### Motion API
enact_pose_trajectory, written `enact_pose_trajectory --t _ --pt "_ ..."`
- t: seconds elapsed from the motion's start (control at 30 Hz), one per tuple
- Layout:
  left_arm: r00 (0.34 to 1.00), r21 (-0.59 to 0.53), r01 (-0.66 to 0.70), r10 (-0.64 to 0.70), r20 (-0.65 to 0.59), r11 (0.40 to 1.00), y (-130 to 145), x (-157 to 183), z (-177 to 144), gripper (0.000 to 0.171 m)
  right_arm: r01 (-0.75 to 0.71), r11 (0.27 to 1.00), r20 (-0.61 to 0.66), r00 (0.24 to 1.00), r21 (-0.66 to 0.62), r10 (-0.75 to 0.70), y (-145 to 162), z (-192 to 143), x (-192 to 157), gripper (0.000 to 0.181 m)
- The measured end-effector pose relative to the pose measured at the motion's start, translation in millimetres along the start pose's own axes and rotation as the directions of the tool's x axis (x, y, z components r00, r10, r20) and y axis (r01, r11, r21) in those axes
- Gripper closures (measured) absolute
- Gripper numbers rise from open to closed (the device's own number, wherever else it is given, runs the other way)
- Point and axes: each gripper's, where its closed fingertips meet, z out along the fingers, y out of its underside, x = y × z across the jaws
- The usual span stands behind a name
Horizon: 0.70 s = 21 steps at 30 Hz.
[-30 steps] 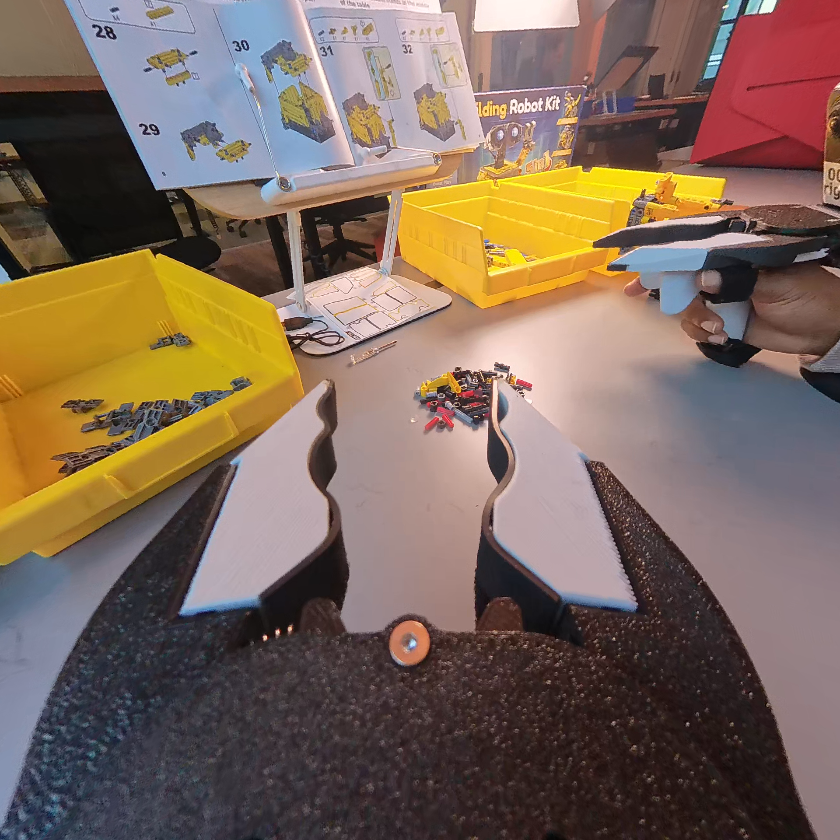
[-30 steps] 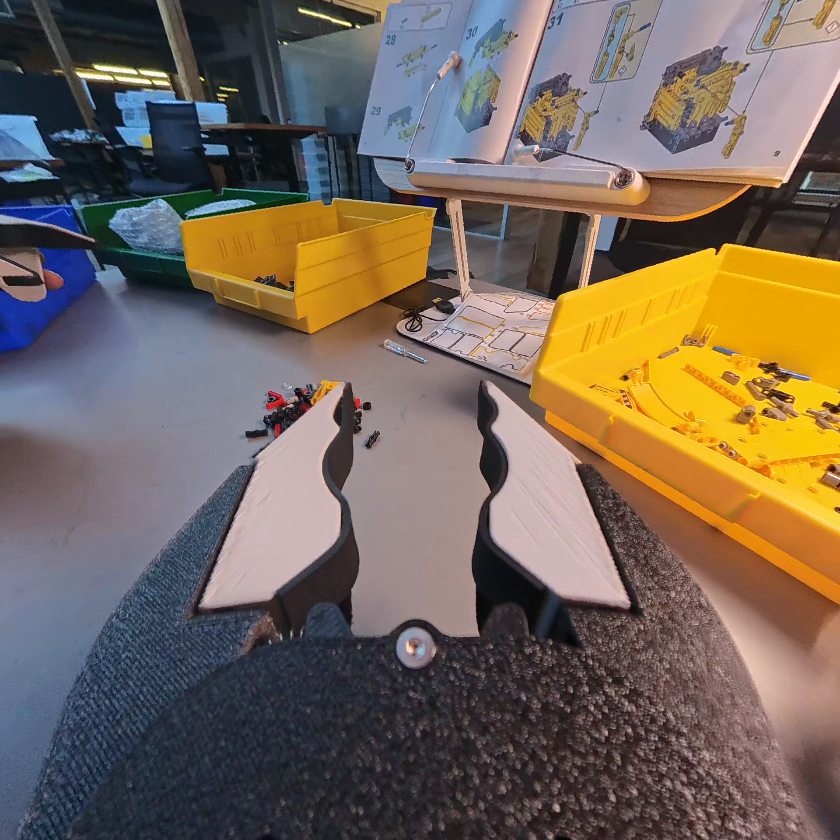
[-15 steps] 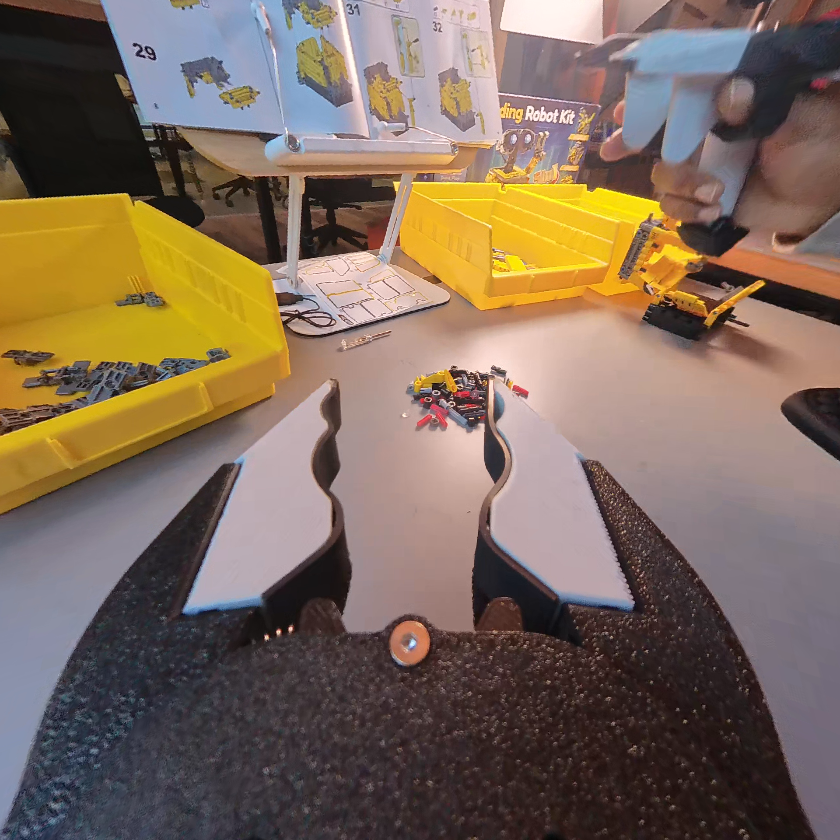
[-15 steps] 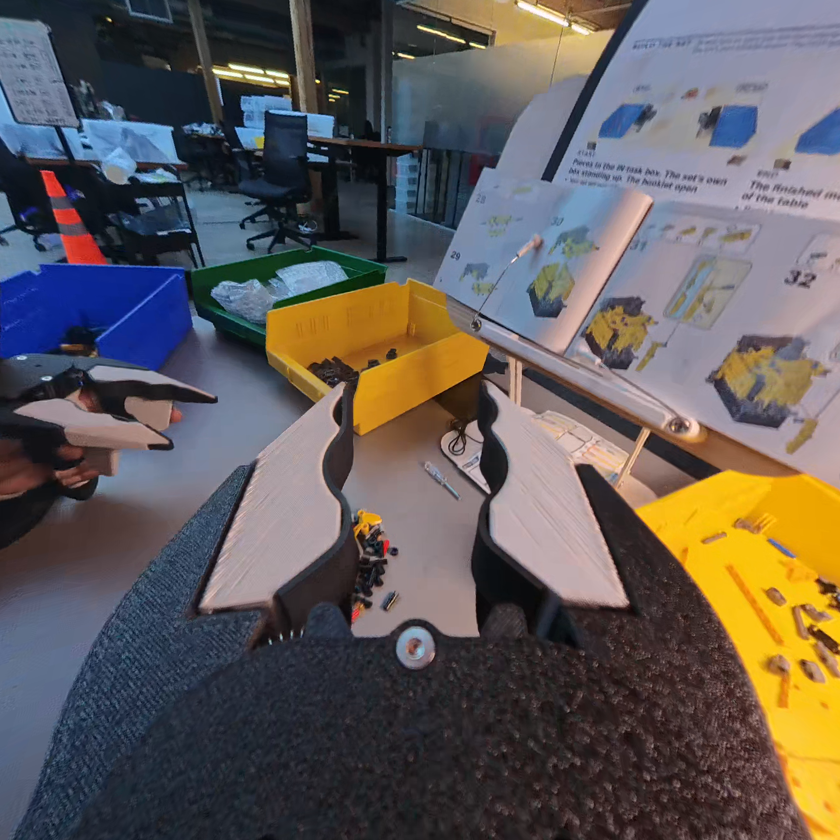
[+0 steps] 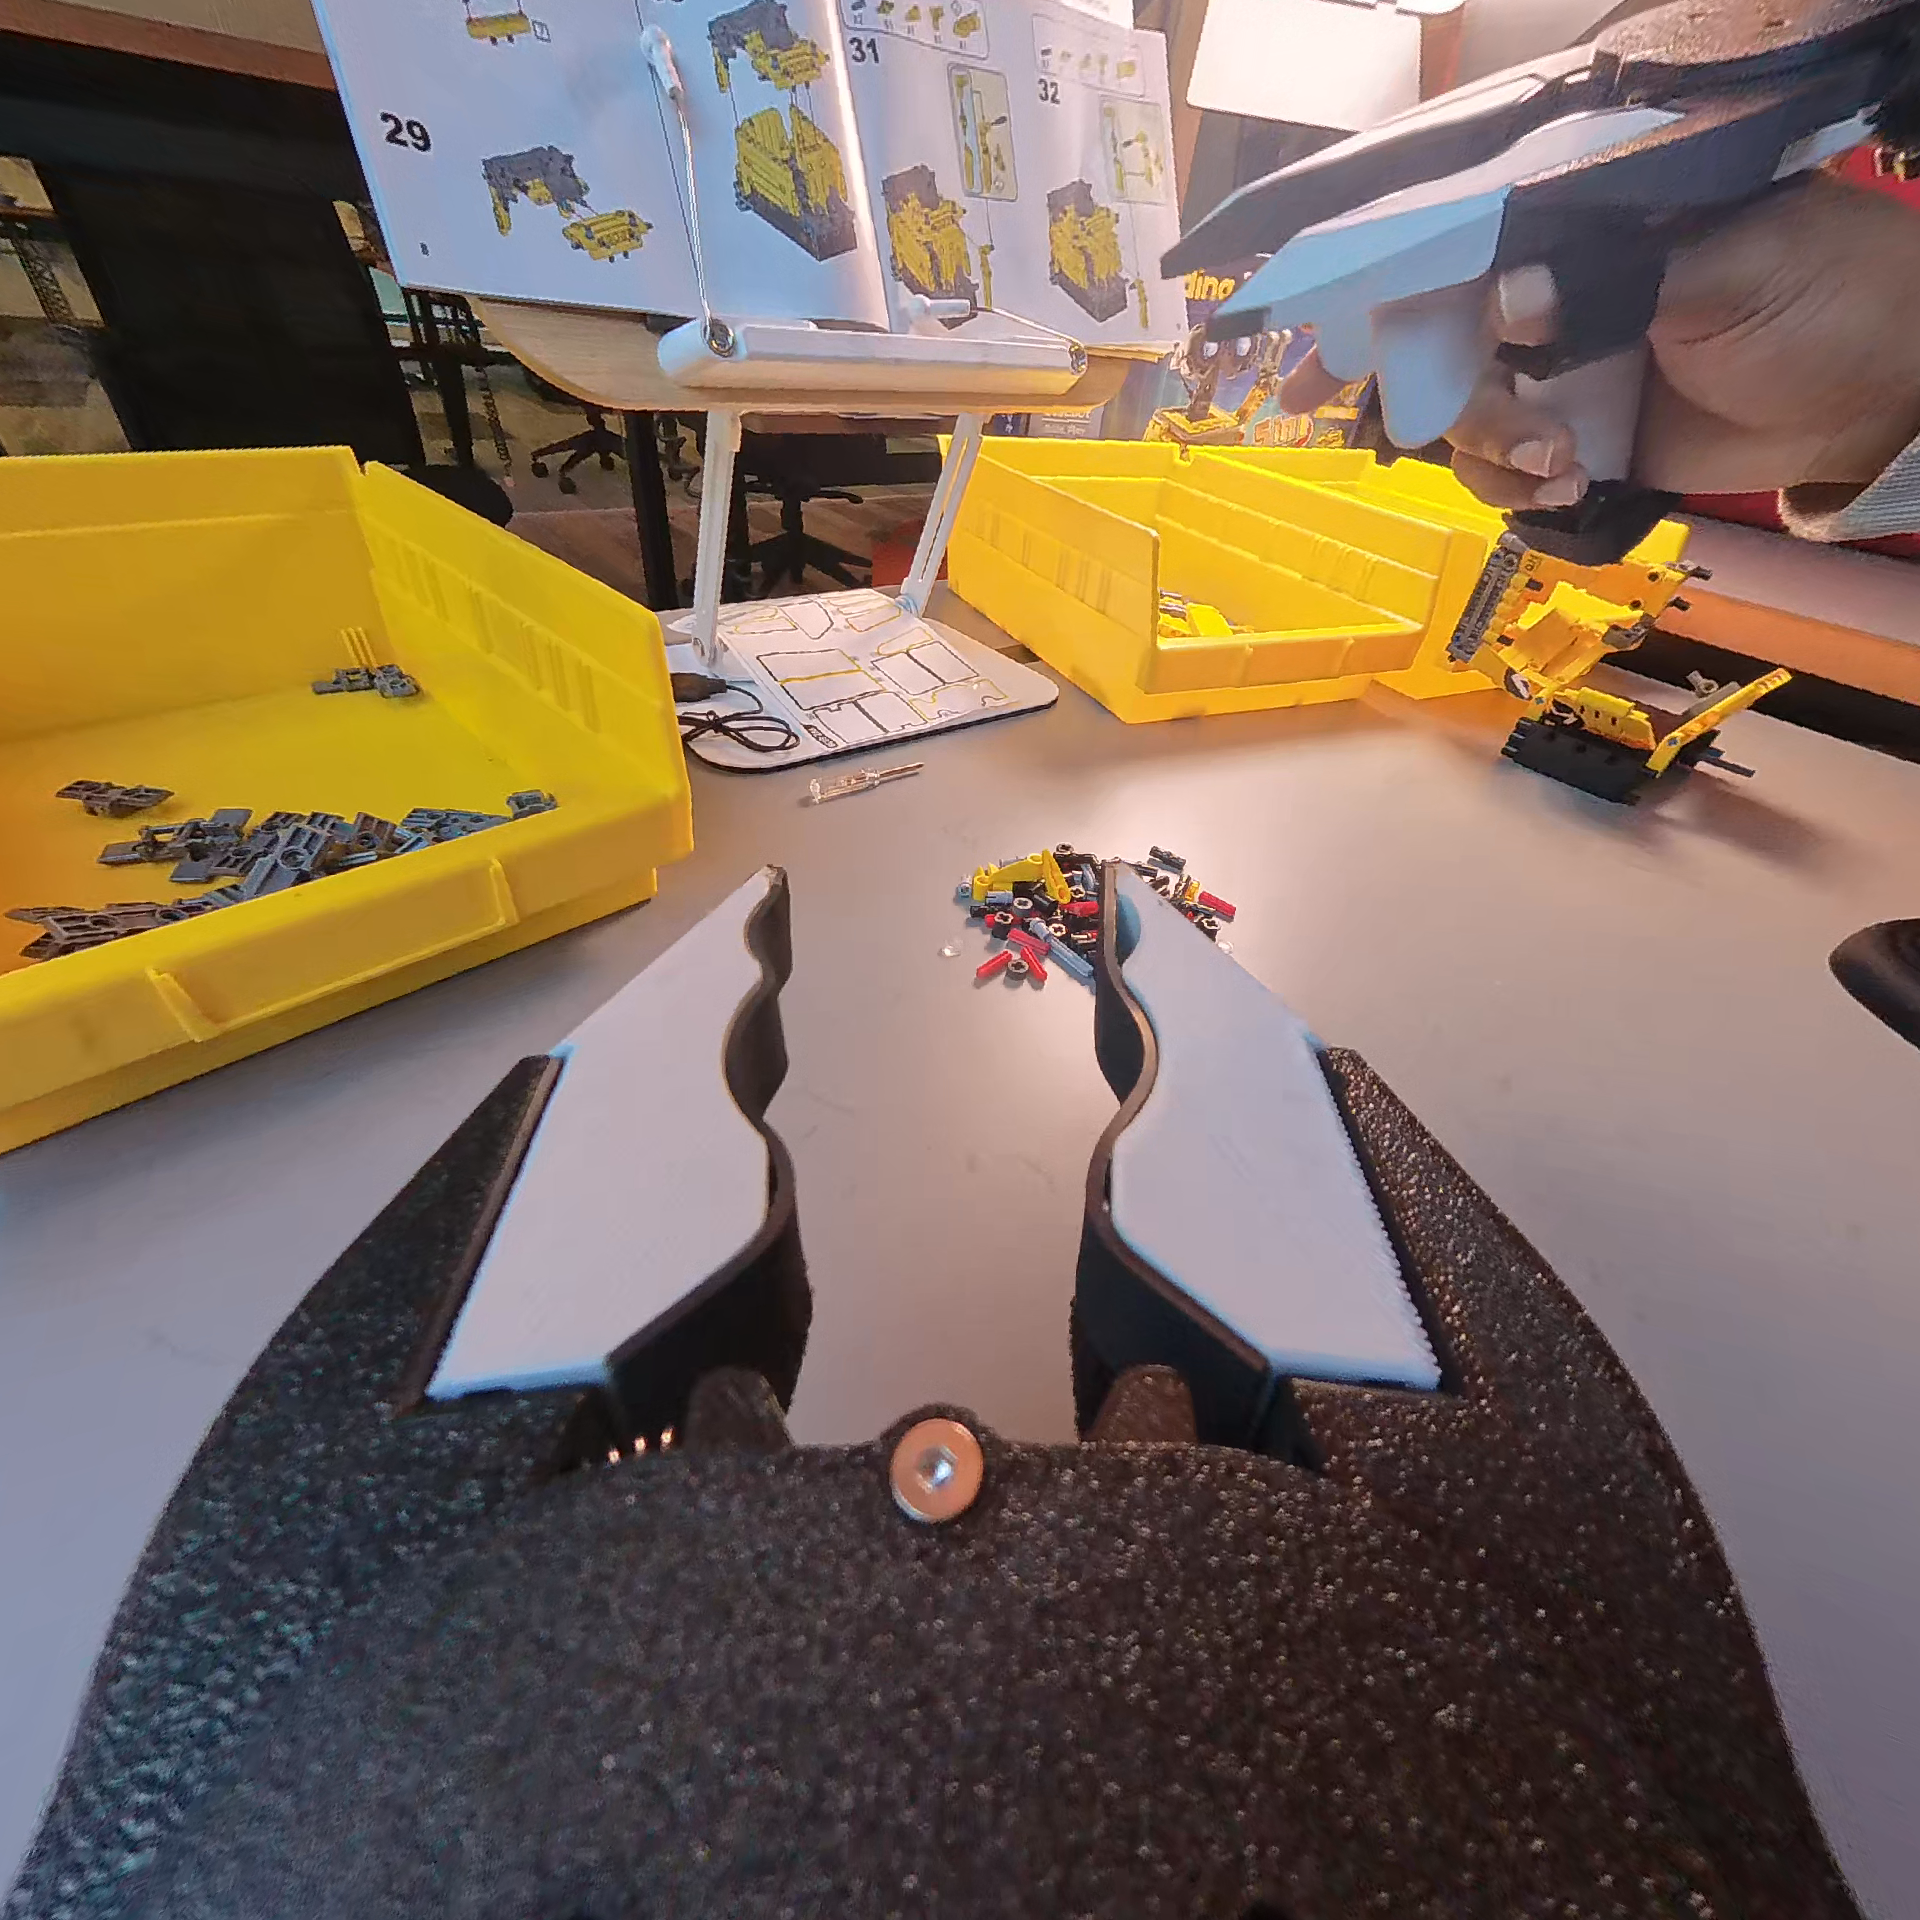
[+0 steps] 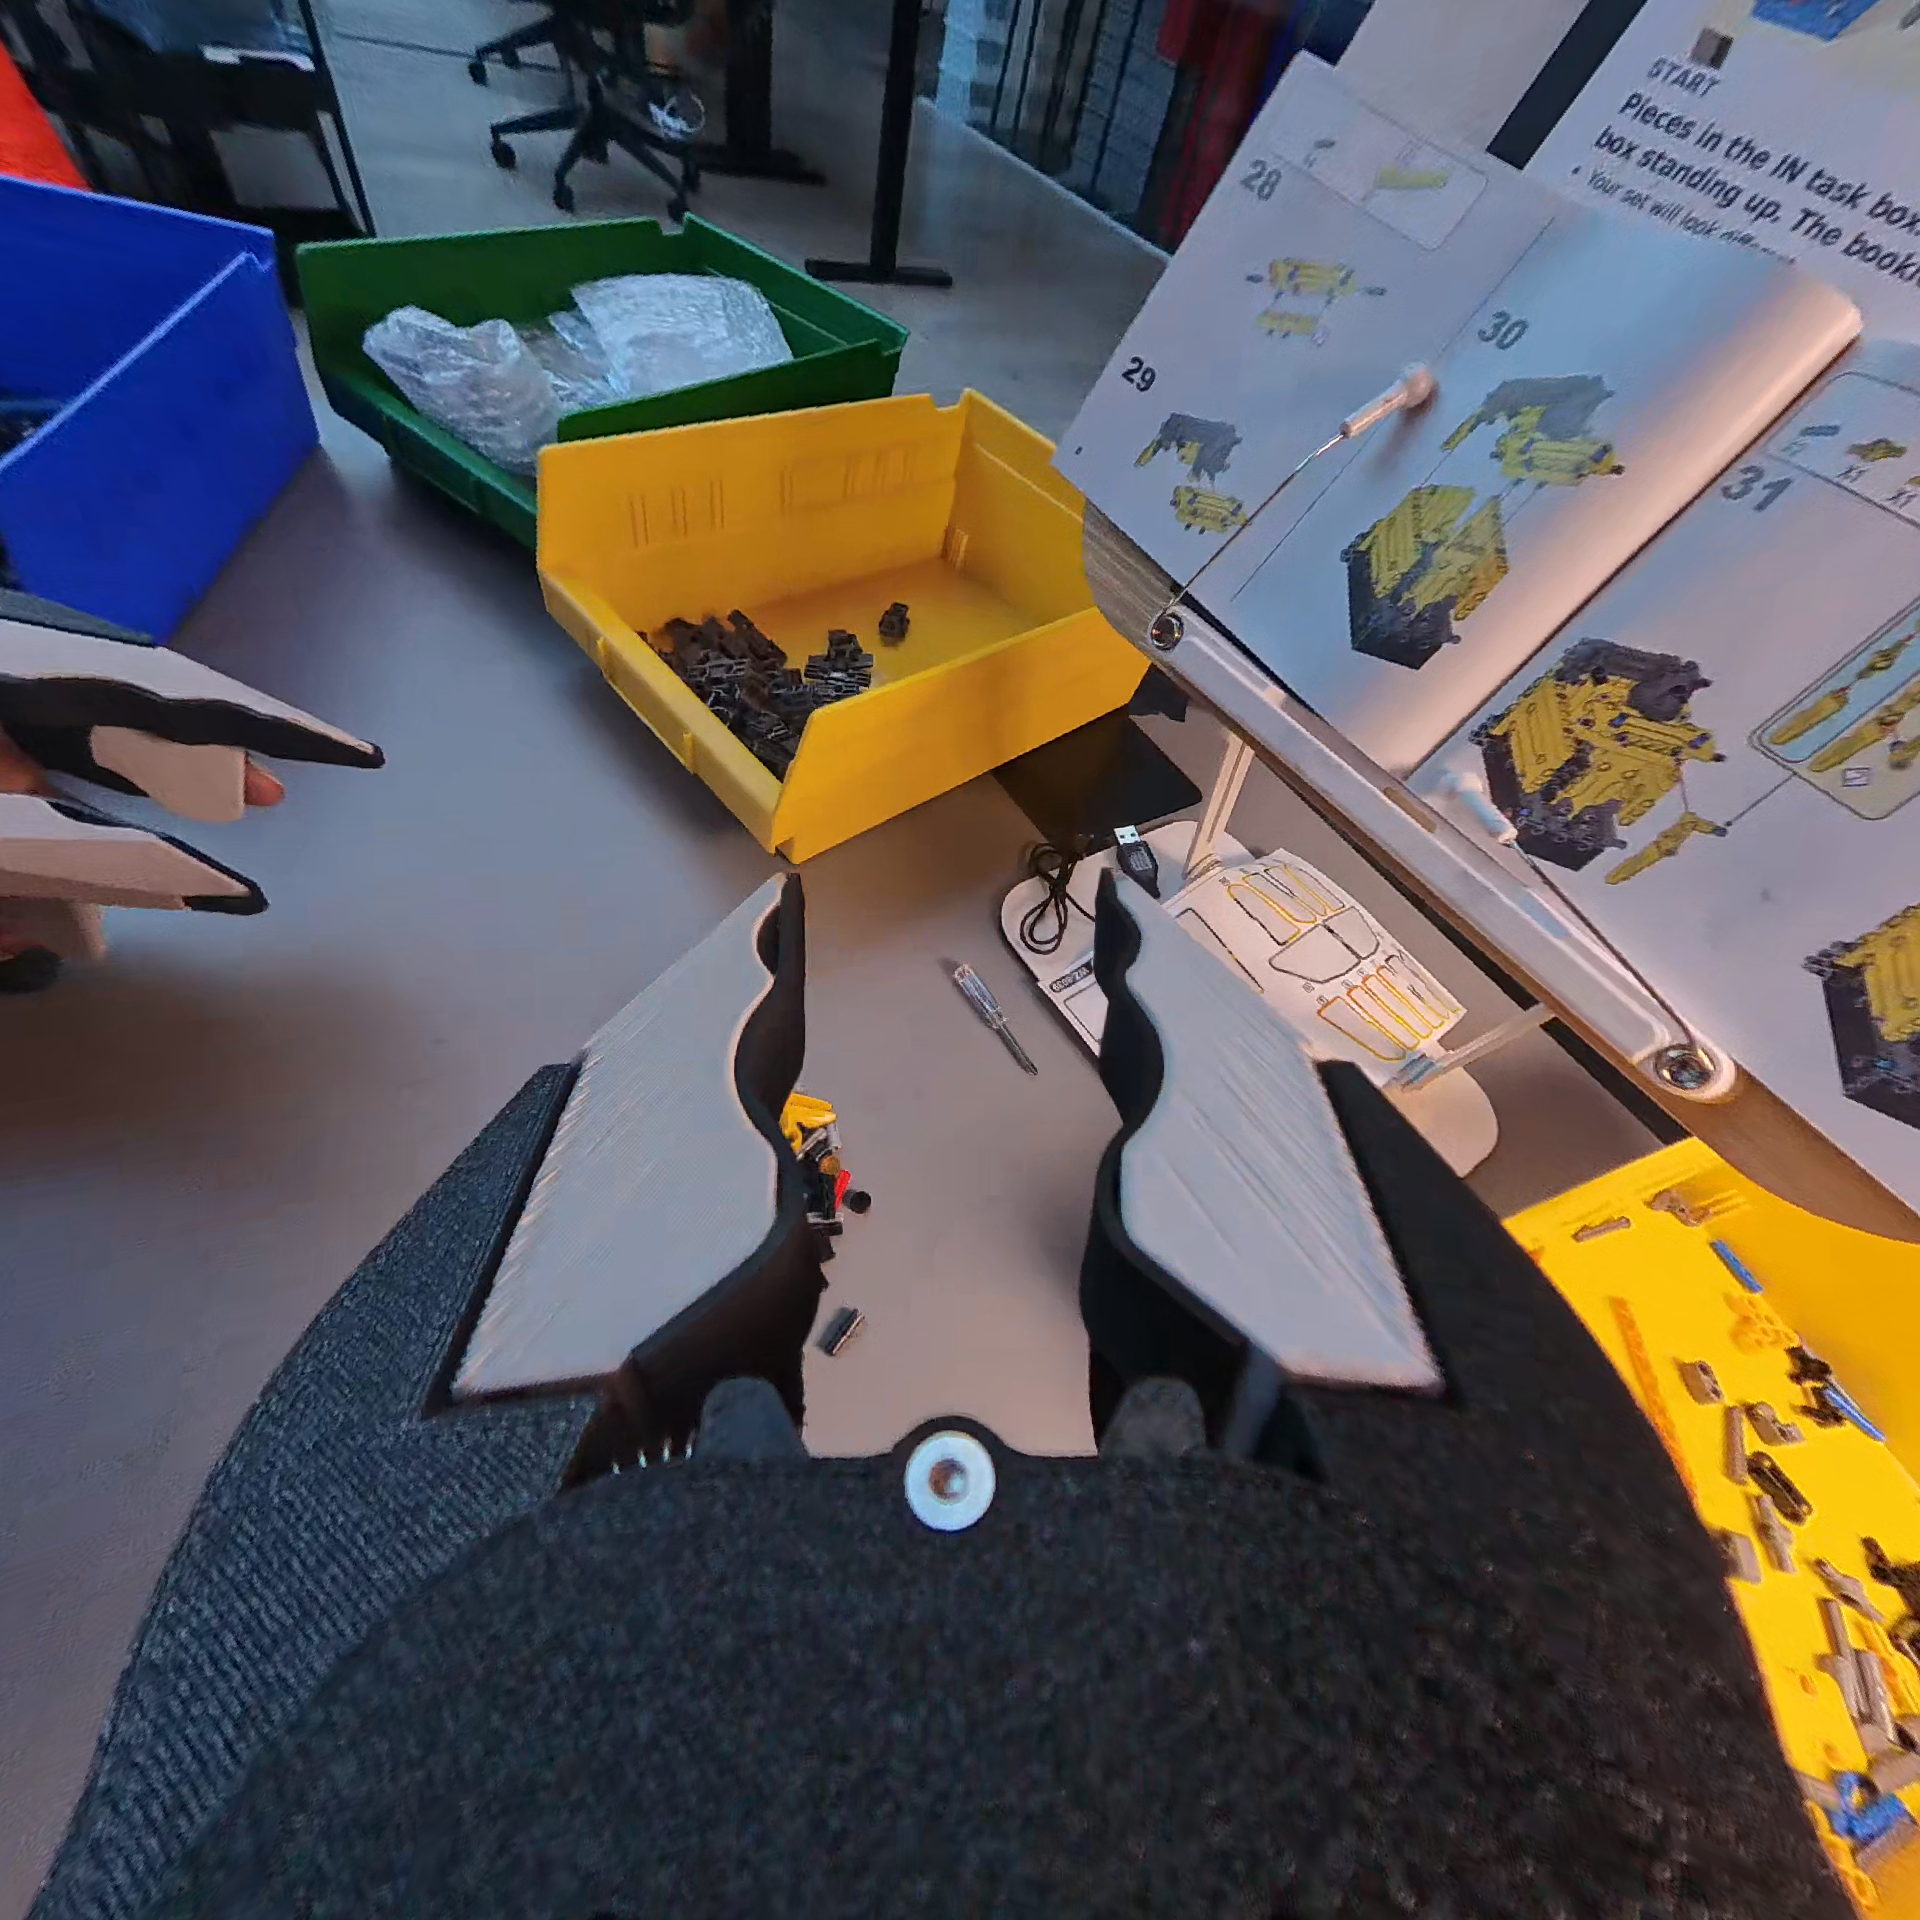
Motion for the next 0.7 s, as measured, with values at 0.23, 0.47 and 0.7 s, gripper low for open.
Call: enact_pose_trajectory --t 0.23,0.47,0.7 --pt "0.999 -0.038 -0.030 0.029 -0.014 0.999 5 5 4 0.114 -0.001 1.000 0.004 1.000 0.021 0.001 -12 6 0 0.125" --pt "0.999 -0.024 -0.005 0.004 -0.041 1.000 3 7 6 0.113 -0.121 0.992 0.010 0.993 0.040 0.120 20 -5 13 0.124" --pt "0.997 -0.056 -0.044 0.041 -0.058 0.997 4 9 18 0.109 -0.250 0.926 -0.084 0.955 0.283 0.283 43 -41 38 0.123"
